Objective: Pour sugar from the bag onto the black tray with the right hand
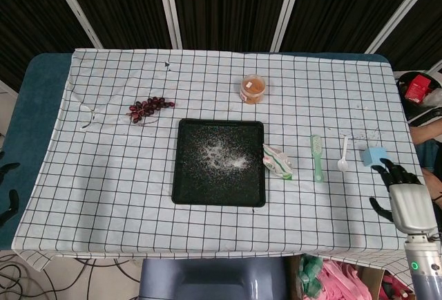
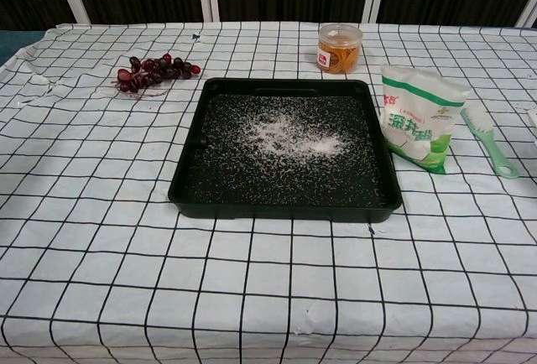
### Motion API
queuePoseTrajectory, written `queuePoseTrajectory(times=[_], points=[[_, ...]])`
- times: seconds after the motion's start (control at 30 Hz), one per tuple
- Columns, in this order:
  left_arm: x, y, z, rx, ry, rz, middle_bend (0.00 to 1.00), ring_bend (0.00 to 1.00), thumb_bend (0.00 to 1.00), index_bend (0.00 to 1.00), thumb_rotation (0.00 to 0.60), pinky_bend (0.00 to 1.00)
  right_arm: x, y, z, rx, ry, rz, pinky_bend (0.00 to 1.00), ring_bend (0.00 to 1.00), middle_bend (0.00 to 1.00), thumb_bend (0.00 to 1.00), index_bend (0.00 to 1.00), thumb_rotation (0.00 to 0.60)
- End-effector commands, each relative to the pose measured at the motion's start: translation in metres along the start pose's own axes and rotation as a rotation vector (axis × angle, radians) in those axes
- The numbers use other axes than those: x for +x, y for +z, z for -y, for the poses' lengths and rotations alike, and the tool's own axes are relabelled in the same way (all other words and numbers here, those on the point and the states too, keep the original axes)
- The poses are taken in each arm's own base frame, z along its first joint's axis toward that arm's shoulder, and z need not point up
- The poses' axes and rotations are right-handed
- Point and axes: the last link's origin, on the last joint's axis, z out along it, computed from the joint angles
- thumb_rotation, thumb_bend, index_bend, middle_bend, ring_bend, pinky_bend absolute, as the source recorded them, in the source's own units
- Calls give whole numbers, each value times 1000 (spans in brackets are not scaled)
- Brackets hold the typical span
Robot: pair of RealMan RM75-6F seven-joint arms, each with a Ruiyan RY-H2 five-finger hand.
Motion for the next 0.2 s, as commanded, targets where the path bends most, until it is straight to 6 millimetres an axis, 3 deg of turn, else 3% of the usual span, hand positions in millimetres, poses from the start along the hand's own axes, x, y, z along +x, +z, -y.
queuePoseTrajectory(times=[0.03, 0.2], points=[[0, 0, 0, -3, 3, 2, 40, 0, 618, 221, 600, 0, 1, -12, -9, -14, -42, -14, 345, 201, 150, 177, 235, 600], [0, 0, 1, -4, 6, 8, 40, 0, 618, 221, 600, 0, 3, -13, -12, -9, -54, -14, 345, 201, 150, 178, 231, 600]])
